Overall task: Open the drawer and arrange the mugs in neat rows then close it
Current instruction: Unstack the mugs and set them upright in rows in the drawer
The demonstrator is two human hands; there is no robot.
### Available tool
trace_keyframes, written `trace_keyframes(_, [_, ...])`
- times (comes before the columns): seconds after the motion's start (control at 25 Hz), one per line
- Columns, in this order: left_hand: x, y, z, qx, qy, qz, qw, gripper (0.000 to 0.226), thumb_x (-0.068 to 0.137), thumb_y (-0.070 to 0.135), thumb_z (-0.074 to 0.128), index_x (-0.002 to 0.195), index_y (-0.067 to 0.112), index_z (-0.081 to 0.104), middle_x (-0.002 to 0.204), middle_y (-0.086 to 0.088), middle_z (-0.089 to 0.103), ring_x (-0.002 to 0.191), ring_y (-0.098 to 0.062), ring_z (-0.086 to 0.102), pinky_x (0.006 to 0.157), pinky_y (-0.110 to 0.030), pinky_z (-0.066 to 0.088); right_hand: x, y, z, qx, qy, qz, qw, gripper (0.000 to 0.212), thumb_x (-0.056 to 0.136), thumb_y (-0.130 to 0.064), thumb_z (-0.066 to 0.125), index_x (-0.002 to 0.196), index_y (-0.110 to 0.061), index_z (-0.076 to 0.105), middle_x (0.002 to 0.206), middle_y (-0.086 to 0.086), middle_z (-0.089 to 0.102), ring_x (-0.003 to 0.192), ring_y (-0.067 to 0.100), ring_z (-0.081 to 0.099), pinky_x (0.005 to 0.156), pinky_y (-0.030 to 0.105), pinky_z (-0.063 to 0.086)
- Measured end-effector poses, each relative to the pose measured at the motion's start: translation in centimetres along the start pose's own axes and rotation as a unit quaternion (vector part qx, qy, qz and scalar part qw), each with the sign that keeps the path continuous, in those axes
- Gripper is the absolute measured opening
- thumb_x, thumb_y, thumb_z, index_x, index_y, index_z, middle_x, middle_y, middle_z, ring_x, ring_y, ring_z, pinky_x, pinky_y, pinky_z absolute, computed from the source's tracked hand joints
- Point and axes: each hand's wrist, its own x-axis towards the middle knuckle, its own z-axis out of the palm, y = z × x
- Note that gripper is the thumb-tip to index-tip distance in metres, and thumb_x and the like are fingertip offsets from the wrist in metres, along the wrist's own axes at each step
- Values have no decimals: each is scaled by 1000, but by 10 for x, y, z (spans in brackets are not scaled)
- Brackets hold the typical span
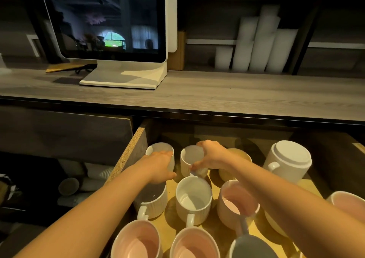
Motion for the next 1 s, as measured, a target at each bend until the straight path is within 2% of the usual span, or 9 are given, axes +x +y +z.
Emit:
trace_keyframes(0.08, [-1, 3, -2, 15, 13, -2, 1000, 66, 91, 38, 52, 146, 19, 22, 150, -4, 35, 131, -23, 41, 104, -35, 42, -6, 0, -3, -15, -7, -14, 1000, 84, 76, -40, 73, 144, -18, 28, 145, 6, 41, 128, 25, 44, 95, 32, 45])
trace_keyframes(0.16, [-3, 10, -5, 54, 50, 10, 997, 59, 91, 39, 51, 143, 19, 31, 145, -3, 41, 128, -21, 44, 103, -36, 42, -18, 1, -11, -34, 14, -46, 998, 79, 81, -38, 68, 145, -19, 26, 149, 5, 37, 132, 25, 40, 101, 34, 42])
trace_keyframes(0.28, [-6, 26, -11, 71, 99, 52, 991, 55, 91, 41, 51, 140, 21, 37, 142, -2, 45, 128, -19, 44, 104, -35, 39, -45, 8, -35, -41, 56, -92, 993, 62, 85, -30, 64, 140, -21, 37, 143, 3, 45, 127, 21, 47, 98, 30, 44])
trace_keyframes(0.4, [-12, 49, -11, 5, 106, 115, 988, 56, 91, 42, 51, 141, 24, 34, 146, 2, 40, 131, -17, 39, 105, -33, 37, -79, 28, -65, -65, 83, -97, 990, 49, 87, -29, 61, 133, -21, 47, 135, 1, 53, 120, 18, 53, 94, 29, 49])
trace_keyframes(0.56, [-21, 88, -13, -53, 110, 182, 976, 55, 91, 44, 51, 141, 31, 33, 149, 8, 35, 135, -12, 34, 107, -32, 33, -116, 70, -90, -93, 142, -24, 985, 42, 87, -28, 62, 127, -22, 53, 127, 0, 58, 112, 17, 57, 89, 30, 53])
trace_keyframes(0.72, [-16, 127, -22, -15, 100, 235, 967, 56, 89, 44, 54, 140, 31, 34, 147, 7, 38, 133, -13, 36, 107, -33, 35, -133, 107, -101, -95, 189, 36, 977, 40, 87, -38, 58, 124, -21, 56, 125, 1, 58, 107, 18, 57, 83, 32, 53])
trace_keyframes(0.8, [-7, 147, -25, 19, 83, 234, 968, 60, 89, 44, 53, 142, 27, 32, 148, 2, 37, 134, -18, 36, 107, -36, 36, -131, 121, -101, -87, 198, 65, 974, 48, 86, -45, 56, 127, -20, 52, 127, 3, 56, 105, 19, 57, 82, 31, 53])
trace_keyframes(0.92, [9, 177, -17, 68, 68, 209, 973, 65, 89, 46, 53, 143, 19, 31, 148, -5, 37, 134, -25, 37, 106, -41, 35, -121, 130, -93, -40, 167, 132, 976, 67, 83, -57, 52, 137, -19, 40, 137, 7, 51, 116, 25, 54, 88, 36, 50])
trace_keyframes(1.0, [21, 192, -8, 36, 44, 197, 979, 67, 87, 46, 56, 142, 18, 30, 145, -7, 40, 131, -27, 40, 105, -42, 37, -114, 131, -89, -24, 152, 156, 976, 76, 81, -63, 51, 140, -18, 34, 137, 8, 51, 117, 26, 55, 86, 35, 50])
